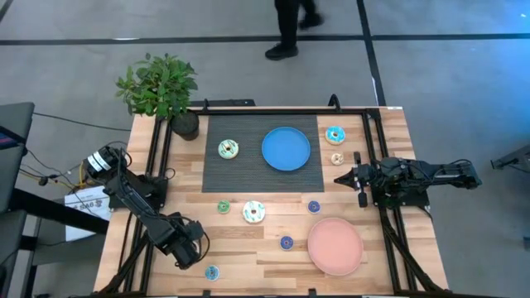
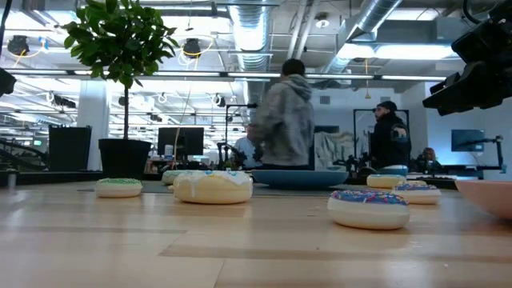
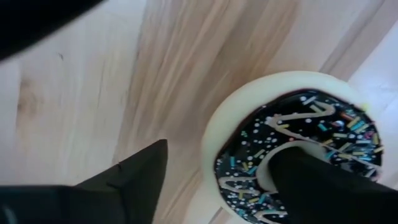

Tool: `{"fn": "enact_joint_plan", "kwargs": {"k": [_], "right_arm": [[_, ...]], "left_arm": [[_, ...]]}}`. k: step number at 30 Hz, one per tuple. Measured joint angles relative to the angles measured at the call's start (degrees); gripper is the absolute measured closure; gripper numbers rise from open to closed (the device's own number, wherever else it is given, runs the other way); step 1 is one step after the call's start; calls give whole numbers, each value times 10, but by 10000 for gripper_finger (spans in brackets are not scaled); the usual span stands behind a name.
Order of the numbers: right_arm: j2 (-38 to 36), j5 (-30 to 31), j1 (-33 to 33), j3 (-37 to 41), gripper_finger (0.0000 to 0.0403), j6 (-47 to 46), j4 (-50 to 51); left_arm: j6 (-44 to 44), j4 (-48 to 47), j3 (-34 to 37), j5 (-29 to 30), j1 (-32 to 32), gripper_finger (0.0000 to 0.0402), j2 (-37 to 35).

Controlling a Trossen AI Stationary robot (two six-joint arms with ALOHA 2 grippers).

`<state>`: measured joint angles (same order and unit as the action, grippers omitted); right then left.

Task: Pick & Place donuts
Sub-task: Put the large black donut on the blue plate

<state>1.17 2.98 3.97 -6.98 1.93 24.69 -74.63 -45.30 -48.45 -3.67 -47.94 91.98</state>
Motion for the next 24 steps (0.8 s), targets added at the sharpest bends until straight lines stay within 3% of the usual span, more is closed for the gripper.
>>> {"fn": "enact_joint_plan", "kwargs": {"k": [11,18,24], "right_arm": [[0,0,0,0,403,0,0],[0,0,0,0,403,0,0],[0,0,0,0,403,0,0]], "left_arm": [[-20,-4,-9,-25,10,226,0],[-12,-10,-40,-25,44,244,0],[47,-53,-87,-13,106,248,0]]}}
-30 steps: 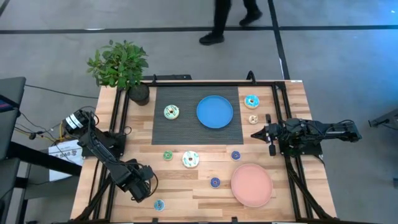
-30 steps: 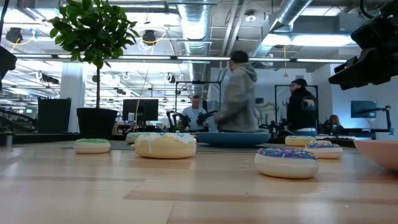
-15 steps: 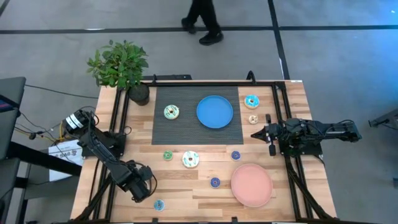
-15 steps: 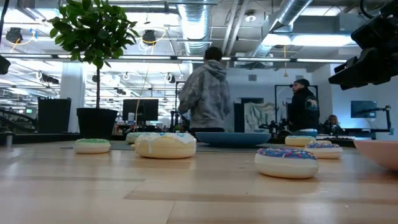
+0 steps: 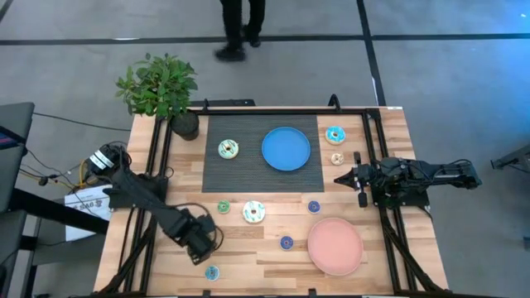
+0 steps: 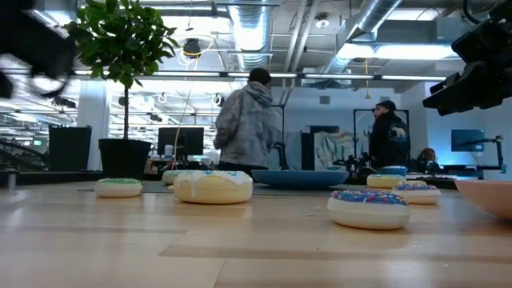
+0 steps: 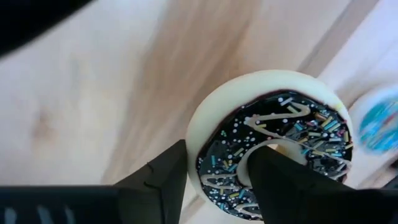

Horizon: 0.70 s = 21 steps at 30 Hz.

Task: Pick & Place donuts
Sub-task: Put the large black donut on the blue plate

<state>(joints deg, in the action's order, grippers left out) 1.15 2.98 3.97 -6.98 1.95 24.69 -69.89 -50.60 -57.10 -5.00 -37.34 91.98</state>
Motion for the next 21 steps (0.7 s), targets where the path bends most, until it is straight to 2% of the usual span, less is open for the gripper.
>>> {"fn": "enact_joint_plan", "kwargs": {"k": [5,12,17,21], "right_arm": [[0,0,0,0,403,0,0],[0,0,0,0,403,0,0],[0,0,0,0,403,0,0],[0,0,0,0,403,0,0]], "left_arm": [[105,-21,-65,55,85,249,0],[330,7,-196,143,236,249,0],[474,129,-258,126,353,249,2],[541,178,-315,88,441,249,50]]}}
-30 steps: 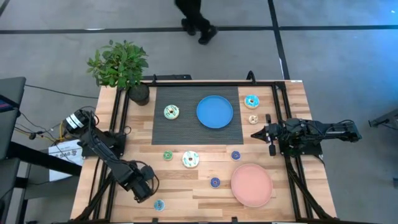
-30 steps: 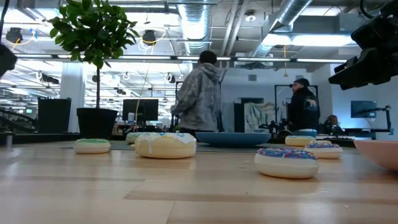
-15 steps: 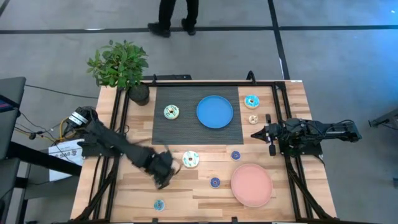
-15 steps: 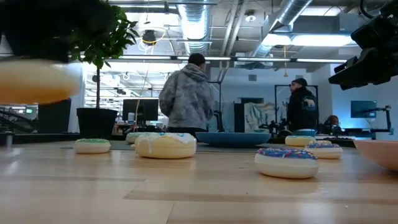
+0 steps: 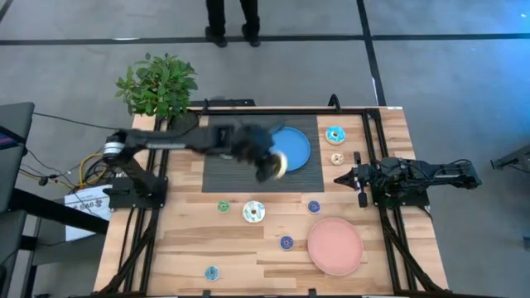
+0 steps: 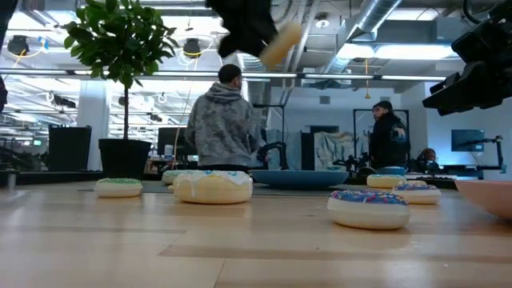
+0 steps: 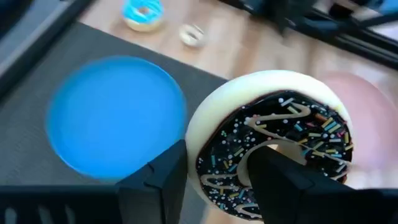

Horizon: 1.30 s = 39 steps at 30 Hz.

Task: Pick & Place donuts
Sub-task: Put the large black donut on the blue plate

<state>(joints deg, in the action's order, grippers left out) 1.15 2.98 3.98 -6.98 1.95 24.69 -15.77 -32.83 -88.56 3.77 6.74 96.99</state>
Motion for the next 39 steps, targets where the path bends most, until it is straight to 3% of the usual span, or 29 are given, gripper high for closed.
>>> {"fn": "enact_joint_plan", "kwargs": {"k": [6,16,19,39], "right_arm": [[0,0,0,0,403,0,-1],[0,0,0,0,403,0,-1],[0,0,0,0,403,0,-1],[0,-1,0,0,403,0,-3]], "left_arm": [[107,-43,-153,-55,91,249,157],[162,-224,-466,-76,166,249,425],[157,-206,-432,-86,181,249,433],[187,-228,-431,-73,206,244,449]]}}
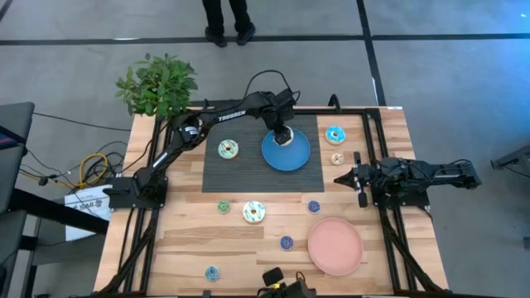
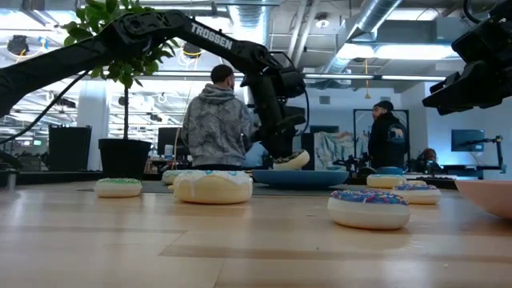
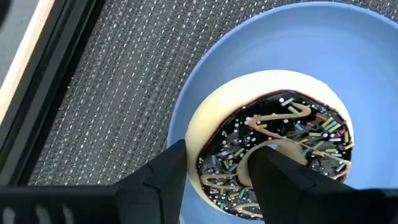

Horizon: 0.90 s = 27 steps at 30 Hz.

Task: Pick & Place donuts
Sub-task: Put the large black donut on the blue plate, then put the small white donut on the pink plate

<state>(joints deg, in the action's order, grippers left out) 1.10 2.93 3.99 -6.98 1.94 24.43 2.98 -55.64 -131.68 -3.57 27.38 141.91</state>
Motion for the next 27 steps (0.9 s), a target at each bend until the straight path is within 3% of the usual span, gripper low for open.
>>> {"fn": "enact_joint_plan", "kwargs": {"k": [16,27], "right_arm": [[0,0,0,0,403,0,0],[0,0,0,0,403,0,0]], "left_arm": [[37,-24,0,24,2,179,16],[19,-56,-31,41,7,171,-28]]}}
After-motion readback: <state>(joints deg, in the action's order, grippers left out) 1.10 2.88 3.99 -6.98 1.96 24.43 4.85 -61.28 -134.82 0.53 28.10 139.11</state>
